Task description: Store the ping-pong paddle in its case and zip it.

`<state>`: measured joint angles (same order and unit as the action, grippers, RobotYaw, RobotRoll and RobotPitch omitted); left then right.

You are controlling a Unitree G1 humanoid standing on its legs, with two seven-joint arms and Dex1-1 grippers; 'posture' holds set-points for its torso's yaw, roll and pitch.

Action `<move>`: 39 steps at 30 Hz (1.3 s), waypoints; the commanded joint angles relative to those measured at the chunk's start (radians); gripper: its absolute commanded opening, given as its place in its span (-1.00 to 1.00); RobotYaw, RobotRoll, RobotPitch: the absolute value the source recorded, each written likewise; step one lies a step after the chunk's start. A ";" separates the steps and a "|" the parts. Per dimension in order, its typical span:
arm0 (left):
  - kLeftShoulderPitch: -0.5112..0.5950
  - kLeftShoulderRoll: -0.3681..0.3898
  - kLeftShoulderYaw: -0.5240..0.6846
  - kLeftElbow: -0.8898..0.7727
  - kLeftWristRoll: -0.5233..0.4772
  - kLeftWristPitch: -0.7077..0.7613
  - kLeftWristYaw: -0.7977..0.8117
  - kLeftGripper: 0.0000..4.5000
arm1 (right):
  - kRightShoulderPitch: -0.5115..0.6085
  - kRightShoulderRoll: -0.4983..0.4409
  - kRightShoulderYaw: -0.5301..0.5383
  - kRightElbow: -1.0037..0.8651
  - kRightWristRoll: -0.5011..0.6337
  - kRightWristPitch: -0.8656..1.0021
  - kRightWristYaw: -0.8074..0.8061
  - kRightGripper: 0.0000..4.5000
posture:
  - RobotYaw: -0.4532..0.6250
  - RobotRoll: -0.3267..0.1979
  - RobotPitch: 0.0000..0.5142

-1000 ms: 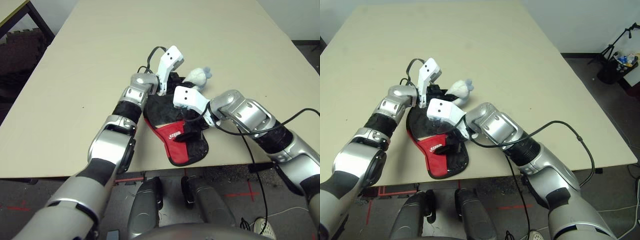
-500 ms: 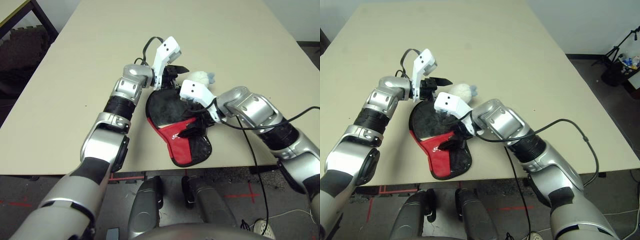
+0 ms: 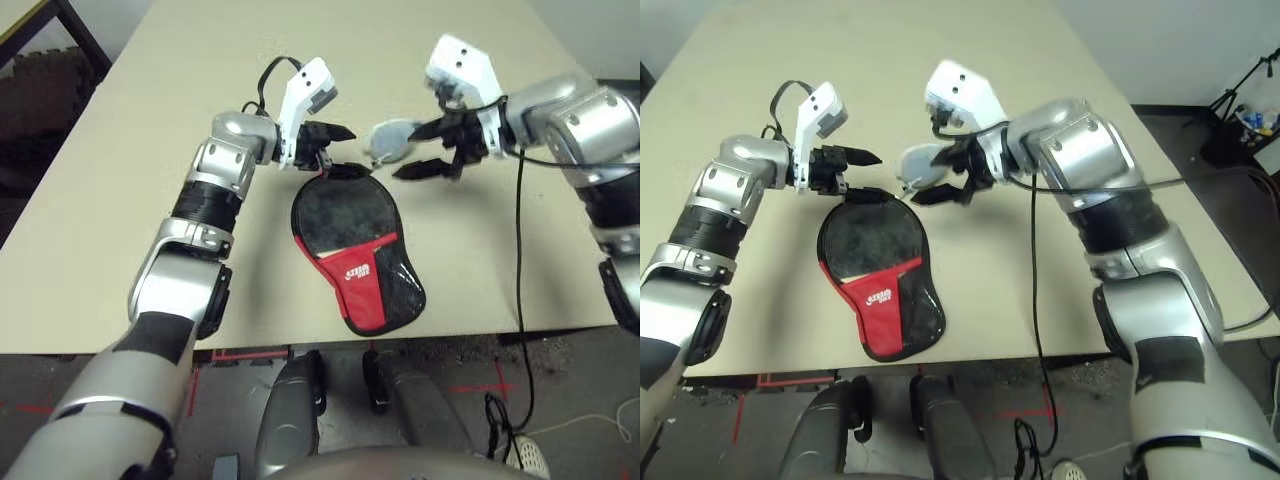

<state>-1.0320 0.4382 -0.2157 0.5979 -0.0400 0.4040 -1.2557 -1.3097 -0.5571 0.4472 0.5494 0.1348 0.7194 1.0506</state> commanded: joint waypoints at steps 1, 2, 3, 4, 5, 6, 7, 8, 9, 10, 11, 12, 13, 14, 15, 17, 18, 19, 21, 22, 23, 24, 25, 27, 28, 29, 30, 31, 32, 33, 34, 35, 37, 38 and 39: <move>0.033 0.018 -0.044 -0.056 0.020 0.032 -0.014 0.99 | -0.063 0.083 0.012 0.251 -0.113 -0.234 -0.050 1.00 | -0.30 0.25 -0.44; 0.038 0.019 -0.048 -0.062 0.021 0.036 -0.010 0.99 | -0.077 0.105 0.013 0.312 -0.139 -0.290 -0.062 1.00 | -0.30 0.25 -0.44; 0.042 0.019 -0.051 -0.066 0.022 0.040 -0.004 0.99 | -0.090 0.125 0.012 0.369 -0.163 -0.340 -0.074 1.00 | -0.30 0.25 -0.44; 0.047 0.019 -0.055 -0.070 0.026 0.041 0.003 0.99 | -0.102 0.144 0.013 0.424 -0.190 -0.389 -0.086 1.00 | -0.28 0.25 -0.44; 0.052 0.020 -0.062 -0.073 0.032 0.039 0.012 0.99 | -0.111 0.162 0.013 0.473 -0.213 -0.432 -0.097 1.00 | -0.26 0.25 -0.45; 0.057 0.021 -0.066 -0.077 0.037 0.038 0.019 0.99 | -0.119 0.175 0.010 0.511 -0.232 -0.464 -0.103 1.00 | -0.25 0.25 -0.44; 0.060 0.022 -0.071 -0.080 0.040 0.040 0.023 0.99 | -0.126 0.187 0.008 0.544 -0.250 -0.492 -0.107 1.00 | -0.25 0.25 -0.44; 0.068 0.020 -0.075 -0.084 0.042 0.041 0.028 0.99 | -0.130 0.200 0.014 0.580 -0.275 -0.524 -0.112 1.00 | -0.23 0.25 -0.44; 0.073 0.018 -0.077 -0.089 0.043 0.043 0.031 0.99 | -0.134 0.210 0.015 0.608 -0.295 -0.547 -0.115 1.00 | -0.23 0.25 -0.44; 0.080 0.014 -0.079 -0.094 0.045 0.045 0.036 0.99 | -0.135 0.220 0.023 0.638 -0.323 -0.574 -0.126 1.00 | -0.22 0.25 -0.43; 0.086 0.012 -0.081 -0.100 0.046 0.046 0.042 0.99 | -0.135 0.227 0.029 0.661 -0.348 -0.596 -0.135 1.00 | -0.20 0.25 -0.43; 0.091 0.010 -0.083 -0.105 0.047 0.047 0.047 0.99 | -0.134 0.234 0.028 0.681 -0.367 -0.609 -0.143 1.00 | -0.20 0.25 -0.43; 0.097 0.008 -0.086 -0.109 0.048 0.049 0.053 0.99 | -0.133 0.241 0.022 0.701 -0.382 -0.618 -0.156 1.00 | -0.19 0.25 -0.43; 0.103 0.007 -0.088 -0.114 0.048 0.051 0.058 0.99 | -0.130 0.248 0.013 0.719 -0.393 -0.624 -0.173 1.00 | -0.18 0.25 -0.42; 0.108 0.006 -0.090 -0.119 0.049 0.054 0.063 0.99 | -0.128 0.252 0.010 0.732 -0.407 -0.633 -0.190 1.00 | -0.17 0.25 -0.42; 0.119 0.007 -0.093 -0.128 0.049 0.057 0.069 0.99 | -0.123 0.258 0.007 0.752 -0.433 -0.650 -0.229 1.00 | -0.17 0.25 -0.41; 0.122 0.007 -0.094 -0.131 0.050 0.060 0.073 0.99 | -0.122 0.261 0.002 0.759 -0.440 -0.655 -0.241 1.00 | -0.16 0.25 -0.41; 0.125 0.008 -0.094 -0.133 0.050 0.063 0.076 0.99 | -0.121 0.266 -0.007 0.765 -0.442 -0.656 -0.252 1.00 | -0.16 0.25 -0.41; 0.129 0.010 -0.099 -0.134 0.055 0.066 0.080 1.00 | -0.119 0.271 -0.021 0.773 -0.446 -0.656 -0.268 0.93 | -0.16 0.25 -0.41; 0.130 0.011 -0.101 -0.133 0.058 0.068 0.083 1.00 | -0.118 0.272 -0.023 0.775 -0.451 -0.660 -0.273 0.84 | -0.15 0.25 -0.41; 0.129 0.012 -0.102 -0.130 0.061 0.069 0.086 1.00 | -0.117 0.273 -0.028 0.776 -0.451 -0.659 -0.275 0.73 | -0.15 0.25 -0.41; 0.128 0.014 -0.105 -0.124 0.066 0.070 0.090 1.00 | -0.116 0.274 -0.035 0.776 -0.447 -0.655 -0.271 0.61 | -0.16 0.25 -0.41; 0.126 0.015 -0.107 -0.119 0.069 0.070 0.092 1.00 | -0.116 0.275 -0.042 0.776 -0.445 -0.652 -0.268 0.46 | -0.16 0.25 -0.41; 0.121 0.014 -0.113 -0.101 0.078 0.065 0.100 1.00 | -0.115 0.274 -0.052 0.774 -0.447 -0.646 -0.262 0.19 | -0.18 0.25 -0.41; 0.117 0.012 -0.116 -0.088 0.085 0.060 0.107 1.00 | -0.113 0.272 -0.054 0.773 -0.453 -0.646 -0.261 0.04 | -0.18 0.25 -0.41; 0.112 0.009 -0.120 -0.073 0.094 0.058 0.115 1.00 | -0.112 0.269 -0.056 0.772 -0.458 -0.646 -0.261 -0.10 | -0.19 0.25 -0.41; 0.108 0.006 -0.125 -0.058 0.103 0.053 0.123 1.00 | -0.111 0.268 -0.059 0.772 -0.462 -0.645 -0.264 -0.22 | -0.20 0.25 -0.42; 0.103 0.005 -0.136 -0.041 0.119 0.046 0.130 1.00 | -0.108 0.266 -0.062 0.772 -0.465 -0.645 -0.265 -0.37 | -0.21 0.25 -0.42; 0.098 0.004 -0.146 -0.027 0.132 0.035 0.137 1.00 | -0.107 0.265 -0.064 0.772 -0.468 -0.646 -0.267 -0.51 | -0.22 0.25 -0.43; 0.094 0.002 -0.157 -0.011 0.146 0.023 0.144 1.00 | -0.104 0.264 -0.067 0.771 -0.470 -0.647 -0.269 -0.65 | -0.22 0.25 -0.43; 0.089 -0.001 -0.165 0.003 0.156 0.011 0.148 1.00 | -0.102 0.262 -0.068 0.770 -0.472 -0.647 -0.270 -0.78 | -0.23 0.25 -0.44; 0.084 -0.006 -0.172 0.016 0.164 -0.001 0.152 1.00 | -0.099 0.258 -0.066 0.769 -0.477 -0.649 -0.270 -0.93 | -0.23 0.25 -0.44; 0.074 -0.016 -0.183 0.040 0.180 -0.022 0.158 1.00 | -0.092 0.249 -0.065 0.766 -0.484 -0.650 -0.265 -0.98 | -0.25 0.25 -0.44; 0.070 -0.022 -0.187 0.050 0.185 -0.030 0.160 1.00 | -0.088 0.245 -0.064 0.765 -0.488 -0.650 -0.261 -0.98 | -0.26 0.25 -0.44; 0.066 -0.026 -0.190 0.058 0.189 -0.036 0.160 1.00 | -0.085 0.240 -0.061 0.763 -0.492 -0.650 -0.258 -0.98 | -0.26 0.25 -0.44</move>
<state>-0.9811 0.4196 -0.3674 0.6101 0.1089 0.3725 -1.1149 -1.4109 -0.3082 0.3920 1.3108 -0.3435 0.0690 0.7823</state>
